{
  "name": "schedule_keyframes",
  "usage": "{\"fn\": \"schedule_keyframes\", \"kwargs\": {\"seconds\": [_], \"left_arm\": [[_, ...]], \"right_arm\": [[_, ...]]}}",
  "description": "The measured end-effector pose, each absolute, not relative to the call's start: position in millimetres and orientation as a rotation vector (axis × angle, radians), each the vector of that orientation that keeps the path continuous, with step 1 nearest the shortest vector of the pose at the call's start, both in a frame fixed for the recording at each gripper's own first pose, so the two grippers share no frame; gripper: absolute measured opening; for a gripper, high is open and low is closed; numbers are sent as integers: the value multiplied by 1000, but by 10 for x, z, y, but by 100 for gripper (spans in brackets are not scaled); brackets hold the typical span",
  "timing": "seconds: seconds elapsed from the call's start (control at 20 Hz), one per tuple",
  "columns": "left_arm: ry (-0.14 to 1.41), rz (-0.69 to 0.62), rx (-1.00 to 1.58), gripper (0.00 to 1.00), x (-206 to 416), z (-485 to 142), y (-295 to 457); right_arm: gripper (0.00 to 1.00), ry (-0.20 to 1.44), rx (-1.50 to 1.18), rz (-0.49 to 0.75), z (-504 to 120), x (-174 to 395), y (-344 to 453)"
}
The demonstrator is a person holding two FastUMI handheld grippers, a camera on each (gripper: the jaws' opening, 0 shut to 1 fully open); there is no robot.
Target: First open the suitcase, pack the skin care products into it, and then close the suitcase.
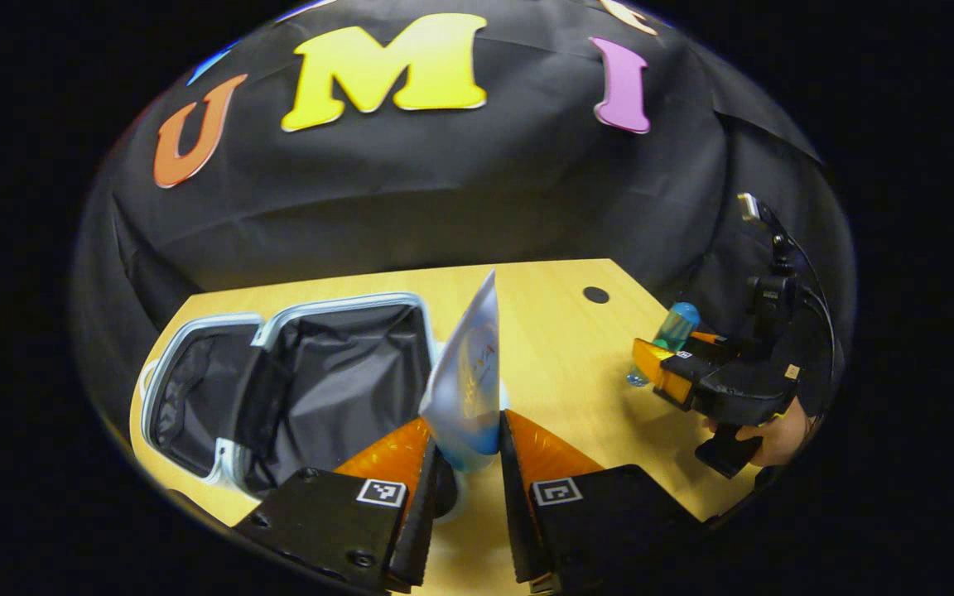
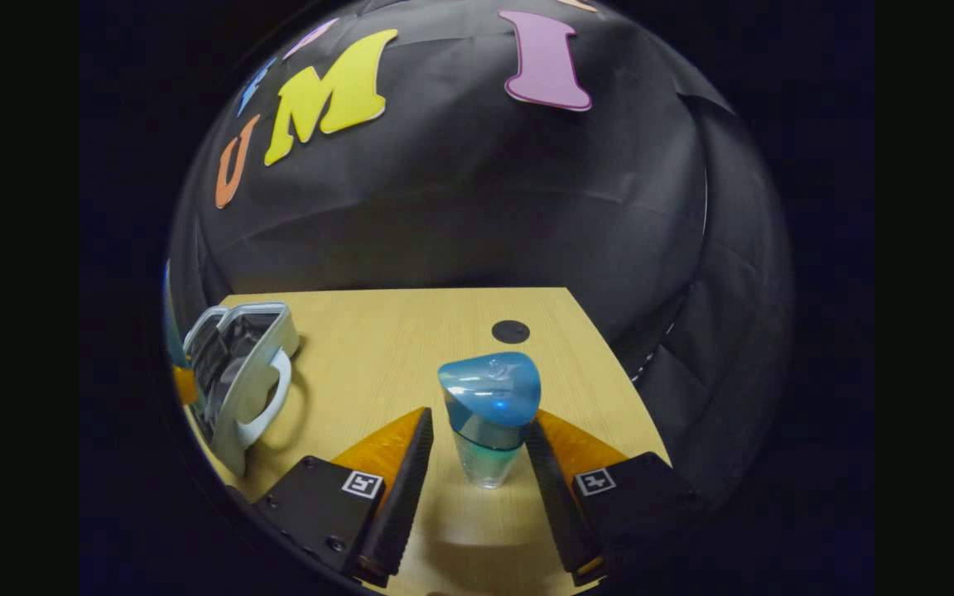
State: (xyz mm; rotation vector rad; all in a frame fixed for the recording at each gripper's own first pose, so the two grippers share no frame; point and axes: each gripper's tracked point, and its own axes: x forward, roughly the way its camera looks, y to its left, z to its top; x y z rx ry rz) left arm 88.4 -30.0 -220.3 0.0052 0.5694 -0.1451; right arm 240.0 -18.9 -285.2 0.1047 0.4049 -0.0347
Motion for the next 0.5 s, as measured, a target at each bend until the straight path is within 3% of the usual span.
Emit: {"fn": "schedule_keyframes", "kwargs": {"seconds": [0.05,0.15,0.2,0.5], "left_arm": [[586,-115,-18,48,822,-2224,-126],[620,-61,-39,48,755,-2317,275],[628,-44,-43,41,737,-2330,447],[710,-21,-10,41,783,-2539,1101]], "right_arm": [[65,397,96,-41,-2855,2416,-181],[53,388,89,-59,-2841,2417,-196],[42,391,84,-66,-2826,2387,-191],[40,447,90,-78,-2586,1747,-43]]}}
